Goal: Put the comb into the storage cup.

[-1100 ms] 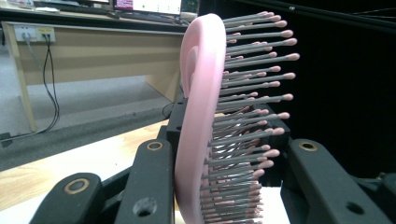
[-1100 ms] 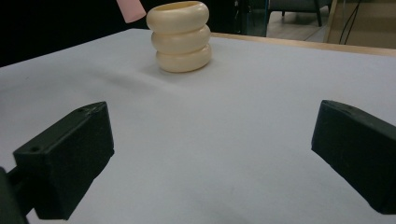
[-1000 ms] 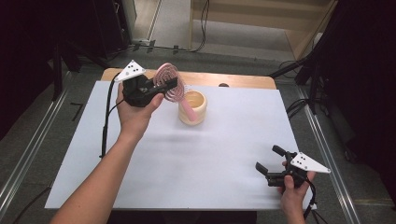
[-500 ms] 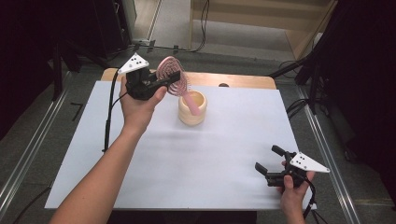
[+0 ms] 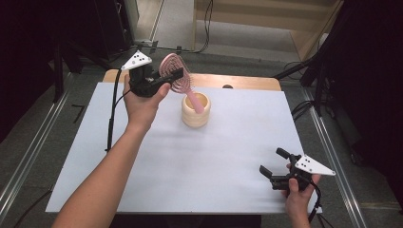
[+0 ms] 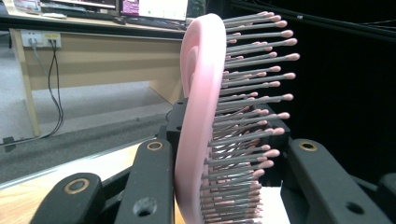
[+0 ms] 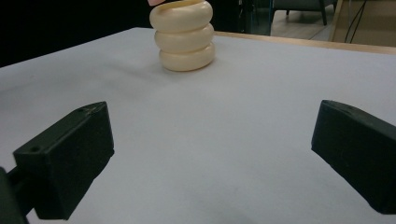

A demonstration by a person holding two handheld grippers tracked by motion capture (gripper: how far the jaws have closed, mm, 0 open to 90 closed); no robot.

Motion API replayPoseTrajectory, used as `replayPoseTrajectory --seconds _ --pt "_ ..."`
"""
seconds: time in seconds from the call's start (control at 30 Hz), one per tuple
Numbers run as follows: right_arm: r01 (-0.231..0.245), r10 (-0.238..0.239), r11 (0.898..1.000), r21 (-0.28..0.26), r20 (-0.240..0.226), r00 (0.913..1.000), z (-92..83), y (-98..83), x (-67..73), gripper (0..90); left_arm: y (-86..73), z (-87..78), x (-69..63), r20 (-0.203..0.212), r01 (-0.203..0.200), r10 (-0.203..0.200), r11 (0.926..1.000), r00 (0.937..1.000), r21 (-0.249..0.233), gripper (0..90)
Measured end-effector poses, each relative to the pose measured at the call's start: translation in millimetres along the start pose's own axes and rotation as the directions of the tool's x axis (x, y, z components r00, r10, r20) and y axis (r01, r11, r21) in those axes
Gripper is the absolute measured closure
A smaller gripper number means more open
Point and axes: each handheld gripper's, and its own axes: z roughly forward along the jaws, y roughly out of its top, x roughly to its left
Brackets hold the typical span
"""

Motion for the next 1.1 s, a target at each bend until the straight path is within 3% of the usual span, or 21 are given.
replayPoseTrajectory --seconds 0.73,1.1 --pt "-0.001 0.001 1.0 -0.001 -0.005 1.0 0.1 -0.1 -0.3 0.0 -1.2 11.4 13.9 -0.056 0.014 -0.014 0.9999 0.9983 -0.003 65.2" --pt "0.0 0.0 1.0 -0.001 -0.007 1.0 0.4 -0.2 -0.3 0.0 -5.0 17.9 14.0 -0.1 -0.01 0.011 0.9999 0.9949 0.01 65.2"
